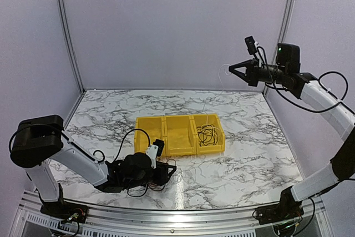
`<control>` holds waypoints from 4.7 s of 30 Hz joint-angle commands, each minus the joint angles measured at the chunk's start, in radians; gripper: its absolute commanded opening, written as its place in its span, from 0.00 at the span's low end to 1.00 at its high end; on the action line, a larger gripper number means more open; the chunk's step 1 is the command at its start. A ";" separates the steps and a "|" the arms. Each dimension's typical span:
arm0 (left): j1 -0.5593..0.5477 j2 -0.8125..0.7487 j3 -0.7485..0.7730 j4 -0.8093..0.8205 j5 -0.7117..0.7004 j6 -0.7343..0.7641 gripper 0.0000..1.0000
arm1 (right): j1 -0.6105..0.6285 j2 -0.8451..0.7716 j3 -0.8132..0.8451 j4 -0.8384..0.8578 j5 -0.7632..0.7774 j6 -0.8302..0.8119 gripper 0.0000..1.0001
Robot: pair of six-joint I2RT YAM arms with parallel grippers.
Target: Untangle the cables
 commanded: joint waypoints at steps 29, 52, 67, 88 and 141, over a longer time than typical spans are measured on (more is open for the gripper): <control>0.008 0.015 0.035 -0.028 0.002 0.001 0.44 | 0.226 0.232 -0.202 -0.136 0.455 -0.358 0.00; 0.008 -0.110 -0.033 -0.031 -0.039 0.027 0.46 | 0.282 0.223 -0.026 -0.313 0.534 -0.369 0.00; 0.006 -0.172 -0.085 -0.031 -0.086 -0.007 0.46 | 0.284 0.209 0.646 -0.445 0.462 -0.264 0.00; 0.005 -0.198 -0.144 -0.031 -0.126 -0.052 0.46 | 0.434 0.367 0.769 -0.453 0.436 -0.251 0.00; 0.020 -0.308 -0.198 -0.225 -0.135 -0.420 0.48 | 0.556 0.293 -0.073 -0.266 0.407 -0.419 0.33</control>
